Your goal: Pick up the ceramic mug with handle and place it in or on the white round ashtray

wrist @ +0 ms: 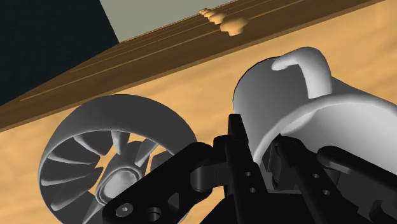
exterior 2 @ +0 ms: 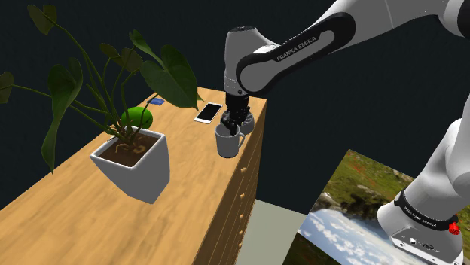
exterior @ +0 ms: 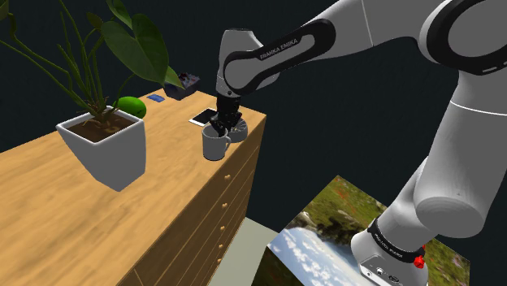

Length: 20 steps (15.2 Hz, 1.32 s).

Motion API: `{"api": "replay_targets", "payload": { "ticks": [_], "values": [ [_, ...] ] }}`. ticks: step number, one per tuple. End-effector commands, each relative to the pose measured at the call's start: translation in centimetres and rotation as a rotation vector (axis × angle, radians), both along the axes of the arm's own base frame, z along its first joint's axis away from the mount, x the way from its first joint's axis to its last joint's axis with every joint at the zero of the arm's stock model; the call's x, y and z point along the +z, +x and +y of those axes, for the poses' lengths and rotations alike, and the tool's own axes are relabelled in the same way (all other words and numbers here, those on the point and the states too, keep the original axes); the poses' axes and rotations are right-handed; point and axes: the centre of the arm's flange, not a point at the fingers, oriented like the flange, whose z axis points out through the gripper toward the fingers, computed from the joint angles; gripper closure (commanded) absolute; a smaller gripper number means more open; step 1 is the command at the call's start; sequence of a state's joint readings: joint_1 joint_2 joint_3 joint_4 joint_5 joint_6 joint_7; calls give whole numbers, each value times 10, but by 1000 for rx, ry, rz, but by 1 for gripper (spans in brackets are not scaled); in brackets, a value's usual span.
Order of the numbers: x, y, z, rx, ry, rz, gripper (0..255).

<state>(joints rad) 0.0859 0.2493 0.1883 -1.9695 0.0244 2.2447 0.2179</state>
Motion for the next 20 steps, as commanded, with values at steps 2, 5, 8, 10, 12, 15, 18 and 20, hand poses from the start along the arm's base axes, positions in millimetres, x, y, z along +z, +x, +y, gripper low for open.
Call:
{"api": "replay_targets", "payload": {
  "ticks": [2, 5, 8, 10, 12, 15, 18, 20],
  "values": [
    [5, 0, 0, 0, 0, 0, 255],
    [21, 0, 0, 0, 0, 0, 255],
    [37, 0, 0, 0, 0, 0, 255],
    [47, 0, 0, 0, 0, 0, 255],
    [58, 0, 0, 0, 0, 0, 255],
    [74, 0, 0, 0, 0, 0, 255],
    [90, 0, 0, 0, 0, 0, 255],
    [100, 0, 0, 0, 0, 0, 255]
  ]
}}
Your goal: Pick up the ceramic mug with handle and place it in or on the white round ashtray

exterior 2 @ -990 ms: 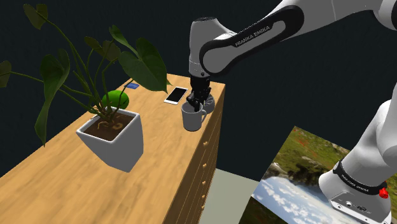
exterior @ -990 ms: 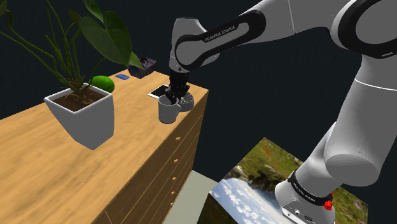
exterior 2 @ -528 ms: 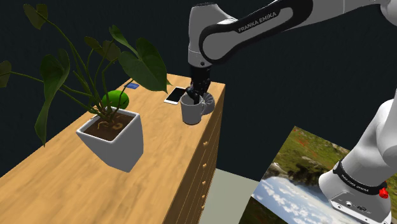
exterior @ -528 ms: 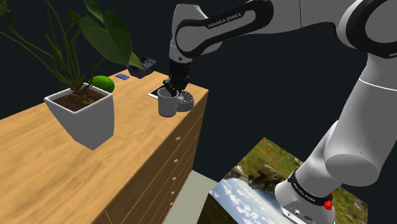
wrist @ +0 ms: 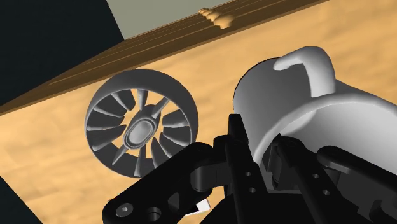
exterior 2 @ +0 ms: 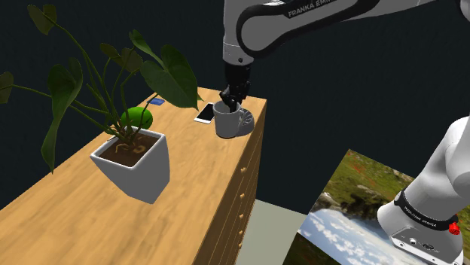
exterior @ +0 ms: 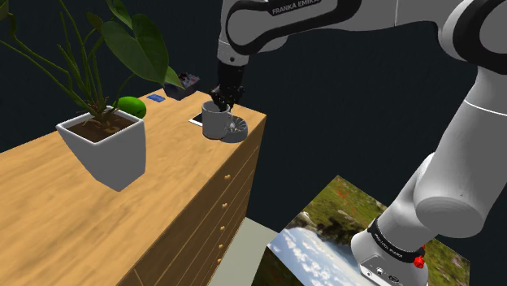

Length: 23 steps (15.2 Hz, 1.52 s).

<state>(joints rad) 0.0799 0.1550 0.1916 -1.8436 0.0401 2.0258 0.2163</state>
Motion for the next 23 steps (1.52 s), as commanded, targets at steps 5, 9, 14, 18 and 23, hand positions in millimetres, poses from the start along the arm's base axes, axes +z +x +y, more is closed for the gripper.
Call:
{"api": "replay_targets", "payload": {
  "ticks": [5, 9, 14, 18, 23],
  "values": [
    [29, 5, -11, 0, 0, 0, 255],
    [37, 26, -59, 0, 0, 0, 255],
    [48, 51, -119, 0, 0, 0, 255],
    [47, 62, -143, 0, 0, 0, 255],
    [21, 62, -143, 0, 0, 0, 255]
  ]
}}
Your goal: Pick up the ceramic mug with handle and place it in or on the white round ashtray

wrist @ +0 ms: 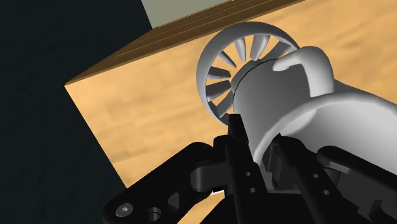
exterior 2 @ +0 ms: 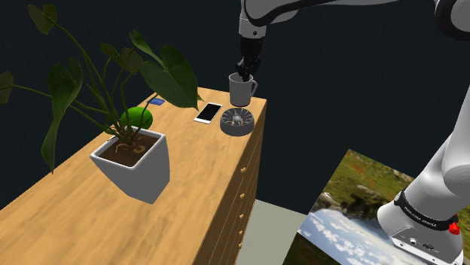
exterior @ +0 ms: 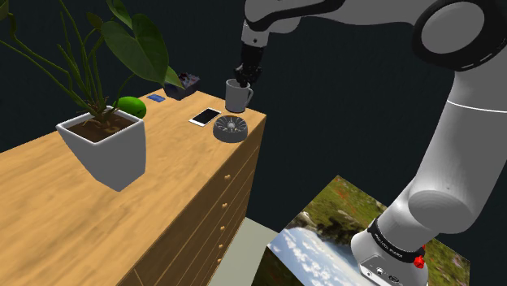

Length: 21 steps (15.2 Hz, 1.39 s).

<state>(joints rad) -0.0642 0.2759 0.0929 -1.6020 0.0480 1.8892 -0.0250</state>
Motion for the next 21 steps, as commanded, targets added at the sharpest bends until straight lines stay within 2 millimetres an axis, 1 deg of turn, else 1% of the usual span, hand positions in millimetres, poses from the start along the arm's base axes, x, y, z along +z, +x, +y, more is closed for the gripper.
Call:
{"api": "replay_targets", "payload": {
  "ticks": [1, 12, 19, 20, 21],
  "values": [
    [-11, -1, 0, 0, 0, -1, 255],
    [-70, -1, 0, 0, 0, -1, 255],
    [-70, -1, 0, 0, 0, -1, 255],
    [-70, -1, 0, 0, 0, -1, 0],
    [-70, -1, 0, 0, 0, -1, 0]
  ]
}}
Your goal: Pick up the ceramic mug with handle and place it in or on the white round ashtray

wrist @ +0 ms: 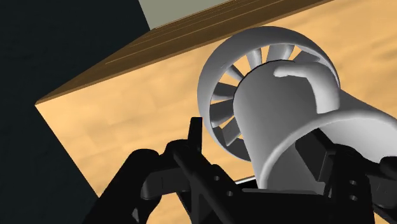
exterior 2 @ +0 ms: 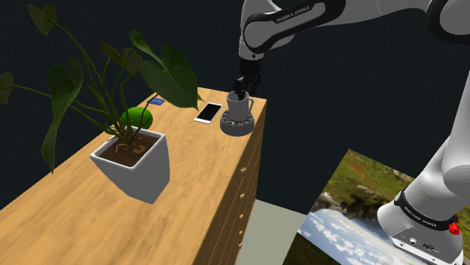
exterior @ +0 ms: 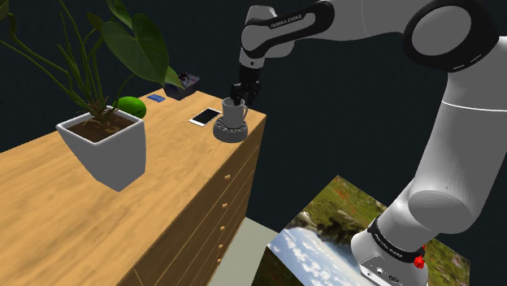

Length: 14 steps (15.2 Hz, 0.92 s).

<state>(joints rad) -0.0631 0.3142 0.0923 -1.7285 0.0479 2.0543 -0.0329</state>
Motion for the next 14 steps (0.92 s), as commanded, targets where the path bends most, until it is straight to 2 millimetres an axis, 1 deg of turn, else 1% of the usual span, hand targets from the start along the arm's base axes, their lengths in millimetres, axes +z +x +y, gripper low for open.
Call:
{"api": "replay_targets", "payload": {
  "ticks": [1, 4, 7, 8, 14],
  "values": [
    [0, 0, 0, 0, 0, 0, 0],
    [0, 0, 0, 0, 0, 0, 0],
    [40, 0, -3, 0, 0, 0, 0],
    [50, -1, -4, 0, 0, 0, 0],
    [50, -1, -4, 0, 0, 0, 0]
  ]
}}
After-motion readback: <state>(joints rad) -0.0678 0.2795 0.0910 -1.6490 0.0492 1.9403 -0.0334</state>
